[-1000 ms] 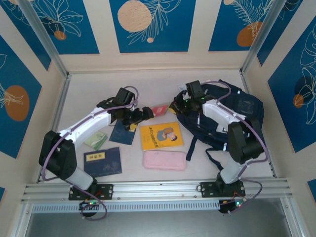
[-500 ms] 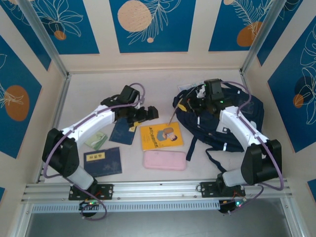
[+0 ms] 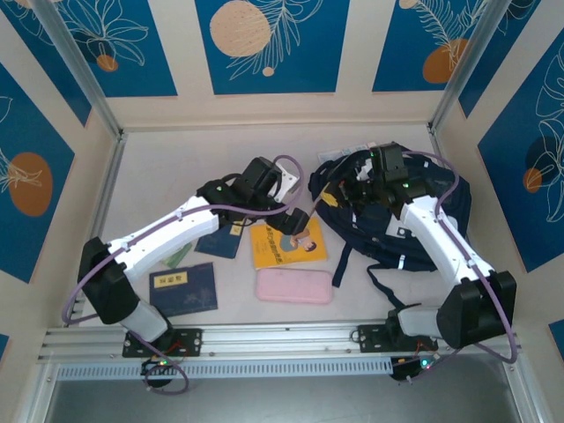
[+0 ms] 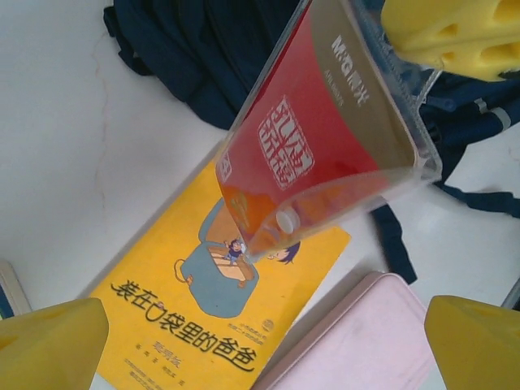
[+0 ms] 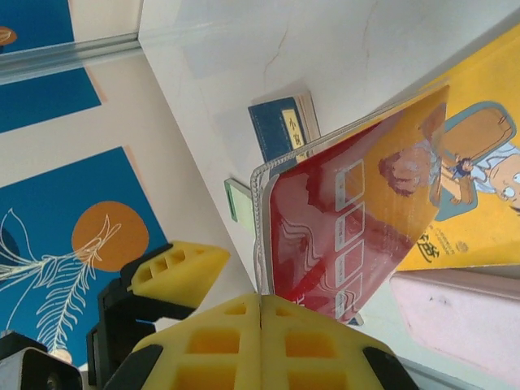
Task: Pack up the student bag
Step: Pick up the loose stationery at the center of the table, then pass the loose stationery.
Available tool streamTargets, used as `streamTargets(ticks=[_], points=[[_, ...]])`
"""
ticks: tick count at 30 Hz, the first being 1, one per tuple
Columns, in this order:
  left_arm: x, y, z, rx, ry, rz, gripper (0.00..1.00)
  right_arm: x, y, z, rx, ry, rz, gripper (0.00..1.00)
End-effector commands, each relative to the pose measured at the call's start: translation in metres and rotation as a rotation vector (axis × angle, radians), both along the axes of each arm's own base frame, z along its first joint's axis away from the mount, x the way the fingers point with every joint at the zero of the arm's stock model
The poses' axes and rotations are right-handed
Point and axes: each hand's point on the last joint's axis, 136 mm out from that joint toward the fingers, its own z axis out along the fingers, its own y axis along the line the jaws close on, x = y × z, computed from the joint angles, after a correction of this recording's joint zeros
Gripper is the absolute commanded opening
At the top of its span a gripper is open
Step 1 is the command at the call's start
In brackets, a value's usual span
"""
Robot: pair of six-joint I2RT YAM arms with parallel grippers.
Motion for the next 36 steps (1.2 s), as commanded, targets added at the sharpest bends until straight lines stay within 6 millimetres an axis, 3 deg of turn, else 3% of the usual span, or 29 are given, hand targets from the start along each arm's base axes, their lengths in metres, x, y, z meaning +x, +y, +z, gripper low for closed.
streamTargets(ticks=[1, 10, 19, 24, 29, 35, 36], points=[[0.005, -0.016, 0.011, 0.025, -0.085, -0.078, 1.00, -0.014, 0.010, 0.015, 0.045, 0.023, 0.030, 0.00], [-0.003, -0.044, 0.007, 0.053, -0.066, -0.154, 0.94, -0.024, 0.019, 0.024, 0.085, 0.031, 0.014, 0.00], [-0.003, -0.049, 0.007, 0.046, -0.049, -0.159, 0.35, -0.036, 0.023, 0.031, 0.121, 0.036, 0.001, 0.00], [-0.008, -0.050, 0.014, 0.014, -0.048, -0.176, 0.24, -0.041, 0.023, 0.026, 0.133, 0.042, -0.011, 0.00], [-0.018, -0.053, 0.022, -0.034, -0.027, -0.210, 0.01, -0.042, 0.019, 0.029, 0.118, 0.016, -0.024, 0.00], [-0.024, -0.050, 0.022, -0.055, 0.001, -0.201, 0.00, -0.043, 0.016, 0.034, 0.104, -0.020, -0.013, 0.00], [-0.023, -0.049, 0.022, -0.055, 0.002, -0.190, 0.00, -0.043, 0.014, 0.035, 0.089, -0.032, -0.012, 0.05]])
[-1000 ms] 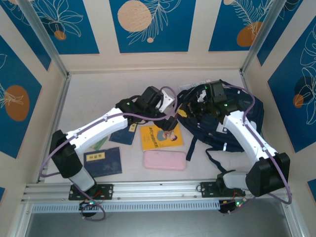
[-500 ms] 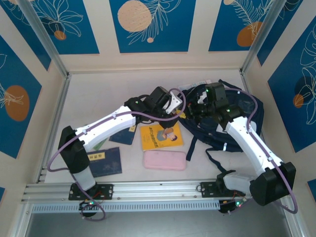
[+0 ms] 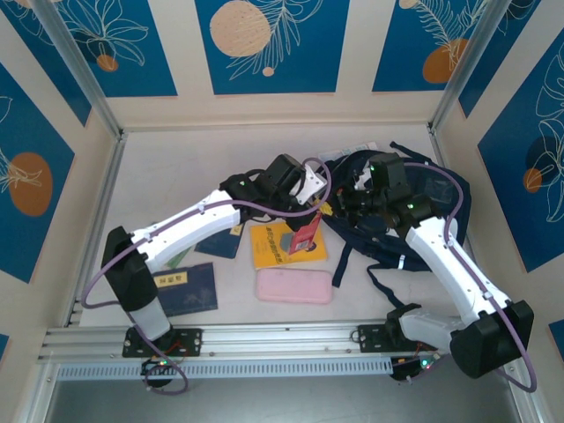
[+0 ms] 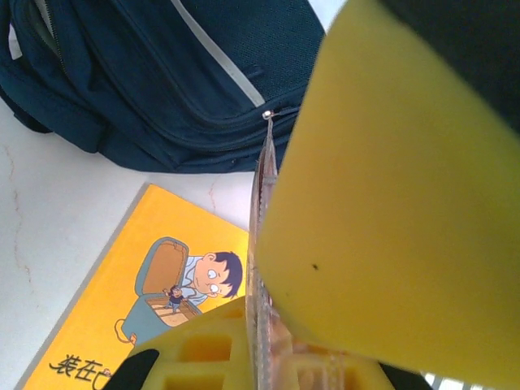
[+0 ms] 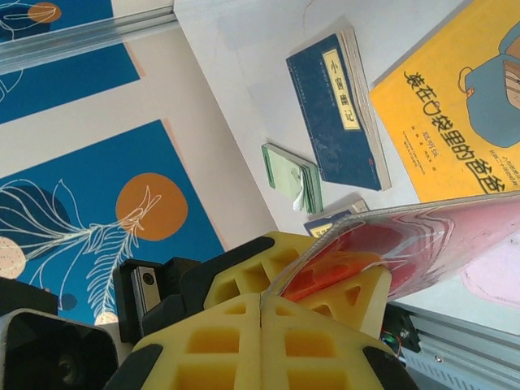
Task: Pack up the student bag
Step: Pass the loose stationery.
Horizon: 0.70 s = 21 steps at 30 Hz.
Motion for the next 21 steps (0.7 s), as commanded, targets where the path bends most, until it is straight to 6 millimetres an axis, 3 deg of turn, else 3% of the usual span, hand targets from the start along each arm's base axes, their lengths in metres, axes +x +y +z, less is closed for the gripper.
streamTargets(ticks=[1, 3, 5, 11, 14, 18, 21], points=[[-0.007, 0.004, 0.016, -0.046, 0.005, 0.013, 0.00, -0.005, -0.006, 0.007, -0.040, -0.053, 0.015, 0.17], [-0.003, 0.010, 0.020, -0.055, 0.003, 0.051, 0.00, -0.005, -0.016, 0.011, -0.091, -0.092, 0.007, 0.38], [0.002, 0.017, 0.027, -0.096, 0.020, 0.103, 0.00, -0.004, -0.029, 0.015, -0.153, -0.136, -0.011, 0.47], [0.031, 0.044, 0.064, -0.418, 0.183, 0.421, 0.00, -0.014, -0.058, 0.003, -0.179, -0.206, -0.063, 0.54], [0.039, 0.056, 0.080, -0.607, 0.265, 0.561, 0.00, -0.022, -0.056, -0.004, -0.105, -0.255, -0.048, 0.54], [0.045, 0.069, 0.102, -0.892, 0.366, 0.679, 0.00, -0.029, -0.049, -0.008, -0.009, -0.294, -0.063, 0.62], [0.045, 0.076, 0.110, -0.970, 0.402, 0.725, 0.00, -0.030, -0.036, -0.010, 0.094, -0.282, -0.045, 0.66]])
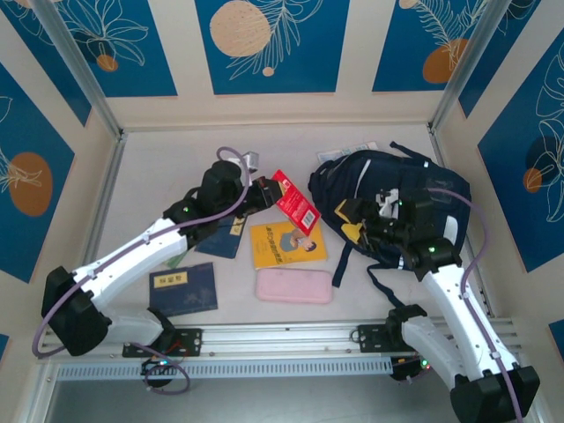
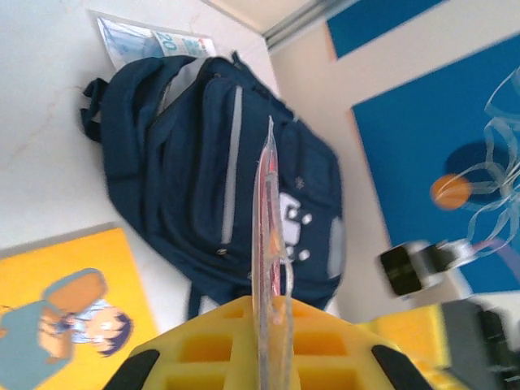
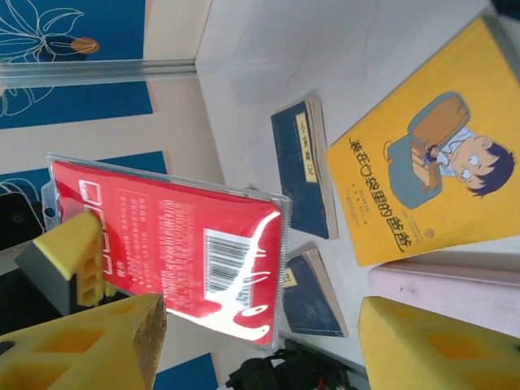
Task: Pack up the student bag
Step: Pass the loose stationery.
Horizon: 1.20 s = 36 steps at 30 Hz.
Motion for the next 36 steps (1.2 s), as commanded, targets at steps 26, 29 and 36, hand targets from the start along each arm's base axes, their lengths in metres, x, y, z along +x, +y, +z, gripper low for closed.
streamTargets(ticks=[26, 29, 36], points=[[-0.019, 0.010, 0.037, -0.376, 0.219, 0.072, 0.28, 0.029, 0.055, 0.070, 0.283, -0.246, 0.066, 0.00], [-0.026, 0.004, 0.041, -0.356, 0.215, -0.016, 0.60, 0.027, 0.048, 0.076, 0.284, -0.267, 0.097, 0.00], [-0.042, 0.005, 0.036, -0.294, 0.184, -0.229, 0.72, 0.013, 0.033, 0.085, 0.299, -0.299, 0.224, 0.00]])
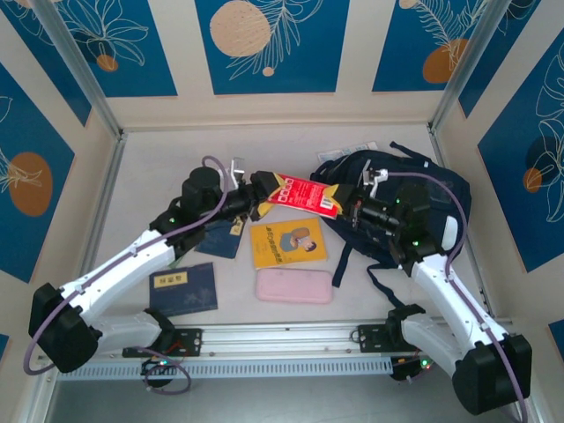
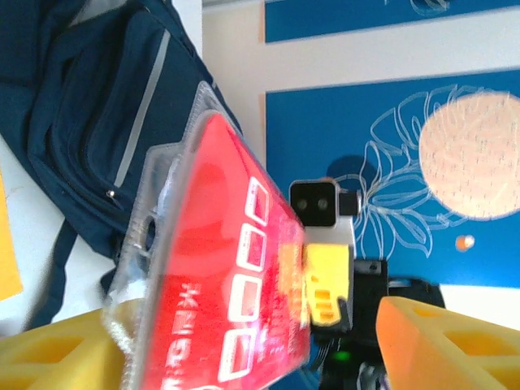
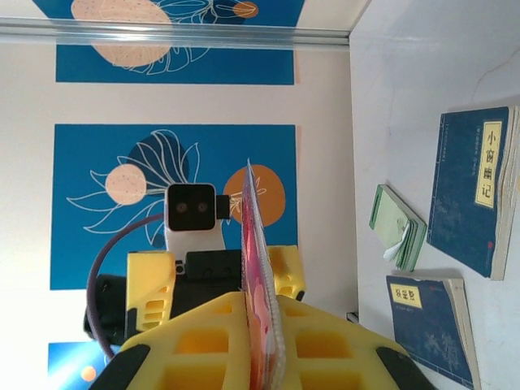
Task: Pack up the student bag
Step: Pass the loose stationery.
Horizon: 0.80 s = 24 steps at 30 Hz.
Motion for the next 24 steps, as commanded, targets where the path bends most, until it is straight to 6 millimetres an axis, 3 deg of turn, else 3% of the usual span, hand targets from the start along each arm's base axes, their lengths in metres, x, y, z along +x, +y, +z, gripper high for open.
streamTargets(ticks=[1, 6, 13, 24], points=[[-0.019, -0.004, 0.008, 0.006, -0.071, -0.185, 0.72, -0.021, 0.000, 0.020, 0.011, -0.080, 0.128, 0.00], [-0.033, -0.009, -0.005, -0.019, -0.064, -0.319, 0.73, -0.032, 0.003, 0.027, 0.027, -0.106, 0.209, 0.00], [-0.042, -0.016, 0.020, -0.079, -0.136, -0.414, 0.70, -0.040, 0.007, 0.018, 0.035, -0.067, 0.265, 0.00], [-0.049, -0.020, 0.022, -0.118, -0.156, -0.439, 0.19, -0.038, 0.004, 0.007, -0.009, -0.059, 0.224, 0.00]])
